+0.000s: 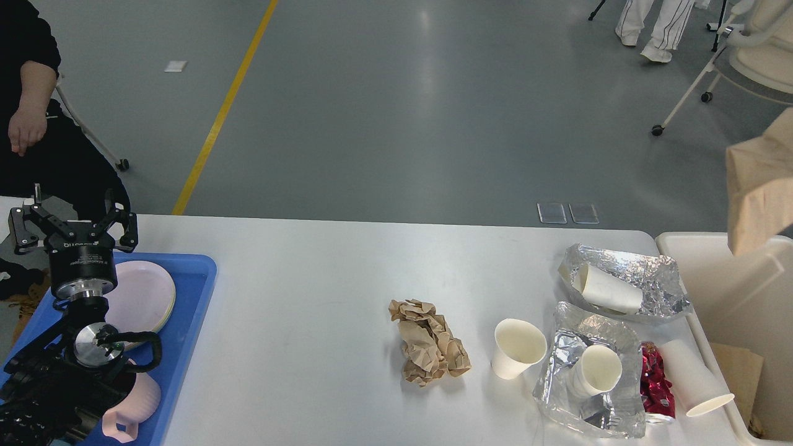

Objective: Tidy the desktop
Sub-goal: 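Lift the paper bag and drop it into the white bin, then move the right gripper down and grasp the white paper cup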

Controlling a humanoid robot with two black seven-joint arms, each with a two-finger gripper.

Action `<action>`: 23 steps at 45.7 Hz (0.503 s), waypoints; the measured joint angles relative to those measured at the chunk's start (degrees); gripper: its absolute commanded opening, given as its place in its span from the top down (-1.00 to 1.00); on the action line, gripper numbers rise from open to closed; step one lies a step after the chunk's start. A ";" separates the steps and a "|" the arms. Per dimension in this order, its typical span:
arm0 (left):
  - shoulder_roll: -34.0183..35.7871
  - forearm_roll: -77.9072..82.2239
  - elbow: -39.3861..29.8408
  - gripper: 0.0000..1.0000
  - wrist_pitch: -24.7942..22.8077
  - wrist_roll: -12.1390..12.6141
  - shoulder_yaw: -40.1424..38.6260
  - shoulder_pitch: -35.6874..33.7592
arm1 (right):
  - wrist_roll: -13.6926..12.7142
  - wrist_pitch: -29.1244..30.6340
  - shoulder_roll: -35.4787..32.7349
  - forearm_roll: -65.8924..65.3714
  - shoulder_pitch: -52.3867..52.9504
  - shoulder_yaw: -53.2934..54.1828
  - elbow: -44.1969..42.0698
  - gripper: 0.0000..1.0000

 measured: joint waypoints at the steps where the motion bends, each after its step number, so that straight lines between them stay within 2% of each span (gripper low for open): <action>1: 0.00 0.00 0.00 -0.93 0.00 0.00 0.00 0.00 | 0.01 -0.09 -0.12 0.00 -1.26 0.02 -0.27 1.00; 9: 0.00 0.00 0.00 -0.93 0.00 0.00 0.00 0.00 | 0.16 -4.59 0.50 0.00 -11.17 0.19 -2.59 -0.91; 10: 0.00 0.00 0.00 -0.93 0.00 0.00 0.00 0.00 | 0.17 -5.77 0.71 0.00 -12.19 0.26 -2.88 -1.00; 14: 0.00 0.00 0.00 -0.93 0.00 0.00 0.00 0.00 | 0.22 -12.94 2.78 0.10 -17.59 1.26 -5.79 -1.00; 23: 0.00 0.00 0.00 -0.93 0.00 0.00 0.00 0.00 | 0.28 -15.83 9.78 2.97 -23.33 2.85 -14.71 -1.00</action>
